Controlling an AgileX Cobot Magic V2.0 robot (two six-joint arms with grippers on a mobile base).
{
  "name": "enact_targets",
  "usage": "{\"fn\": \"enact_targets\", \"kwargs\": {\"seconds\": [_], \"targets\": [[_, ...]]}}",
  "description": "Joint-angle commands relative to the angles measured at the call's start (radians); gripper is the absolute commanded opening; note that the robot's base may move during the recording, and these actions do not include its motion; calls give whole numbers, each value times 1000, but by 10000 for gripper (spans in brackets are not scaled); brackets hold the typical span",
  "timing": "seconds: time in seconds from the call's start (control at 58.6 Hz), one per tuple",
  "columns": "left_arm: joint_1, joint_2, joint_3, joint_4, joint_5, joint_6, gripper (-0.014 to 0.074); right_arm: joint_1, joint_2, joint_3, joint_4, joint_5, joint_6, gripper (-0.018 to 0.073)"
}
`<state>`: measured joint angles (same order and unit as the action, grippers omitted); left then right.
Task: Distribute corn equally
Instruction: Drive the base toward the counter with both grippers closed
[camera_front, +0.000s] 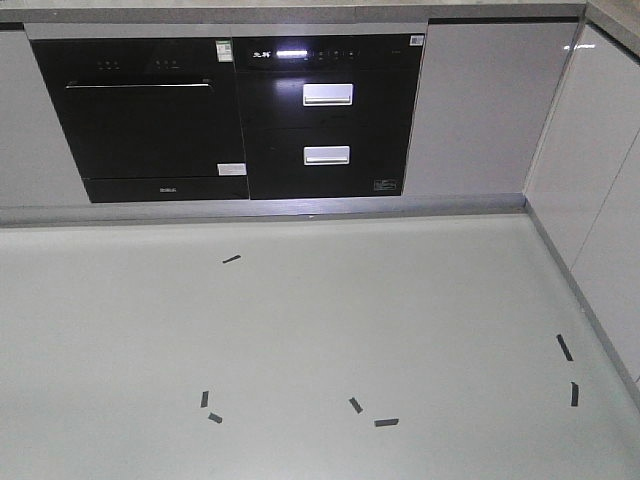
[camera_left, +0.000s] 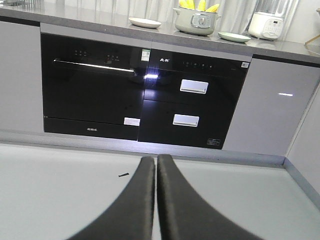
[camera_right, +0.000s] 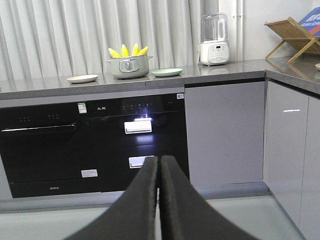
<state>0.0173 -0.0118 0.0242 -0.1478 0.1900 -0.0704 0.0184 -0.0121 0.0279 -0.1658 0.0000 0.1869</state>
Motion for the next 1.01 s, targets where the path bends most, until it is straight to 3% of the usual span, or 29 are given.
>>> {"fn": "enact_targets", "kwargs": {"seconds": [0.0, 0.99], "targets": [[0, -14, -22, -2, -72, -6, -6, -8, -5, 18, -12, -75, -1, -5], [0, -14, -22, -2, -72, -6, -6, -8, -5, 18, -12, -75, -1, -5]]}}
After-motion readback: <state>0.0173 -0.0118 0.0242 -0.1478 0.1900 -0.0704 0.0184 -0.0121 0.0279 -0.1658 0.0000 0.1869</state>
